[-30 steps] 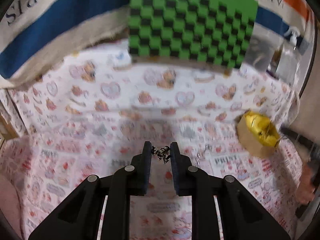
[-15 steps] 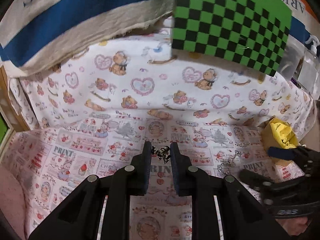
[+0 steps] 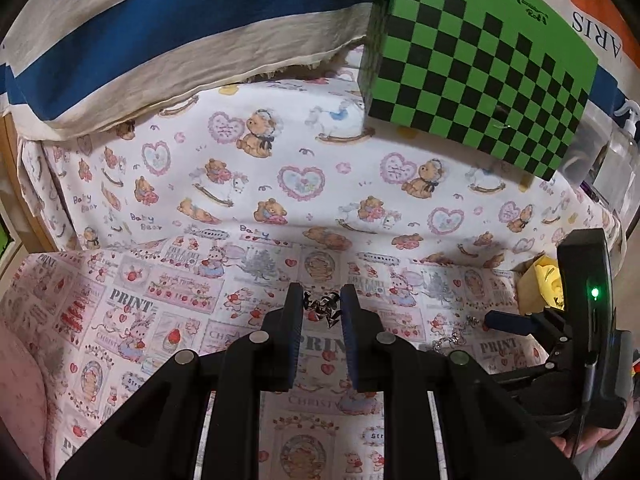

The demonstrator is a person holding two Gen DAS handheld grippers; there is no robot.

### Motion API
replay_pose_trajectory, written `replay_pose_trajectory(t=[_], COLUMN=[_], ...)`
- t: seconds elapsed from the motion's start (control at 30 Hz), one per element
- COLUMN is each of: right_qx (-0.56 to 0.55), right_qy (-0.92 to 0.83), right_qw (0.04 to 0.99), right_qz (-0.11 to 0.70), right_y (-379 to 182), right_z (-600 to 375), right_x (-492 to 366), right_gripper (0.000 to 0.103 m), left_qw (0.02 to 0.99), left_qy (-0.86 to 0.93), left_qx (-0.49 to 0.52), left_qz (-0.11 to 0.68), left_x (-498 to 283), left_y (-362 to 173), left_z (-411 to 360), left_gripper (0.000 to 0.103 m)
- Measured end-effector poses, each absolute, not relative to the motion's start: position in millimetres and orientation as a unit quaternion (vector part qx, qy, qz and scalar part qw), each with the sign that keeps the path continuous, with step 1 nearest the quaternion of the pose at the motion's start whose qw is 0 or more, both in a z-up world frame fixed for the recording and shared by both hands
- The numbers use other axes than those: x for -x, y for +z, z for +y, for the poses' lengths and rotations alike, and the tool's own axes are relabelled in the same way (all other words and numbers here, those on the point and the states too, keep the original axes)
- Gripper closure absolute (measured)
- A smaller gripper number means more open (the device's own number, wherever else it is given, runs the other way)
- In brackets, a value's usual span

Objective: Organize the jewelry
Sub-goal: 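Grasp the silver chain bracelet with the right tool while the left tool holds the dark chain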

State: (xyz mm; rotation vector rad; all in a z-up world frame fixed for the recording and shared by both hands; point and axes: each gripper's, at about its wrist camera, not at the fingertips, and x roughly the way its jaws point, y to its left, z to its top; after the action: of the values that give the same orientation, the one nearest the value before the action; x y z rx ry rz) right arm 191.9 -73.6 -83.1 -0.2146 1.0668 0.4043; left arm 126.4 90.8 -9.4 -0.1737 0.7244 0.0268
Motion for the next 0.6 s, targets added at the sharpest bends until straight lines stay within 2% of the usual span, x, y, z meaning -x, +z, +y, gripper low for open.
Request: replay_pose_trajectory(t=[0.1, 0.2, 0.27, 0.3, 0.37, 0.4, 0.6], right_qx=[0.099, 0.099, 0.101, 0.102, 0.111, 0.118, 0.113], right_qy=[0.193, 0.184, 0.184, 0.184, 0.182, 0.185, 0.19], right_qw=[0.84, 0.847, 0.85, 0.85, 0.851, 0.85, 0.854], right_qz=[0.497, 0.489, 0.484, 0.483, 0.48, 0.479, 0.471], right_y=[-81.6, -77.5, -75.4, -74.6, -72.2, -71.3, -65.7], right_z=[-74.9, -80.5, -82.7, -83.5, -85.7, -86.1, -95.3], right_x=[-192.3, -192.5, -192.8, -192.3, -189.1, -186.5, -173.3], right_gripper=[0.022, 0.04, 0.059, 0.064, 0.086, 0.091, 0.098], left_qw=[0.931, 0.931, 0.93, 0.93, 0.93, 0.93, 0.934], left_qy=[0.016, 0.019, 0.02, 0.021, 0.024, 0.026, 0.021], left_qx=[0.086, 0.085, 0.084, 0.084, 0.085, 0.085, 0.085], left_qz=[0.354, 0.356, 0.358, 0.358, 0.358, 0.356, 0.346], left_x=[-126.4, -127.3, -128.5, -129.0, -129.0, -129.0, -125.7], left_y=[-10.0, -11.4, -12.6, -12.9, -12.7, -12.1, -7.3], left_z=[91.0, 90.8, 90.8, 91.1, 92.0, 92.7, 94.7], left_gripper=[0.085, 0.085, 0.085, 0.085, 0.085, 0.085, 0.085])
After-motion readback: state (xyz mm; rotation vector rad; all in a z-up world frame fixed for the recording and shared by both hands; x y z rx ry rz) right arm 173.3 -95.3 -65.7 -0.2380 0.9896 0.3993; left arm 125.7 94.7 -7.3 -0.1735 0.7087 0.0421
